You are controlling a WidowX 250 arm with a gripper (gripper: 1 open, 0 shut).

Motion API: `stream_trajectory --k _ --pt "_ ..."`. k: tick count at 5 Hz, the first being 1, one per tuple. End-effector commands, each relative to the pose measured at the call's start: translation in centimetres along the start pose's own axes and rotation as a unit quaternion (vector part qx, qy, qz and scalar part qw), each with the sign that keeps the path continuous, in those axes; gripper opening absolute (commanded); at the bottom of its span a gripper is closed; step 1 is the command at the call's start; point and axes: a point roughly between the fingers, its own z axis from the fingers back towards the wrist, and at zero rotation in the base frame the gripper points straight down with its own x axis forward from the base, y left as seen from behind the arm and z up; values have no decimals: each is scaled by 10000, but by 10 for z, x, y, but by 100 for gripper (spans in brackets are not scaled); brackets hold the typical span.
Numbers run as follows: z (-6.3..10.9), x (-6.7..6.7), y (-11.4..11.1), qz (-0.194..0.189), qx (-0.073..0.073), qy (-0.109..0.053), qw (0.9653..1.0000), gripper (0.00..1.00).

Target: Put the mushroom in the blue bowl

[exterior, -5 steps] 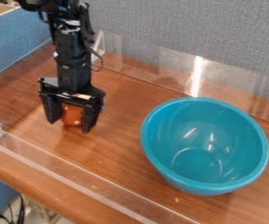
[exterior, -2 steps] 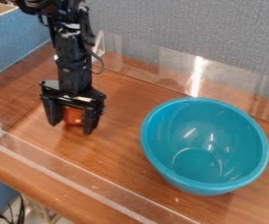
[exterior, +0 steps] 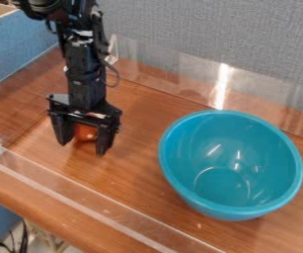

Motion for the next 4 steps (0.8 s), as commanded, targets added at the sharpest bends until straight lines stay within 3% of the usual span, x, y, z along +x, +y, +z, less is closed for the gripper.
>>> stream_trajectory --k 1,2,4 --pt "4 5 -1 -3 11 -126 9999 100" --pt "1 5 -1 10 3 -110 9999 0" --pt "12 3 -3 -66 -15 -186 9998 0"
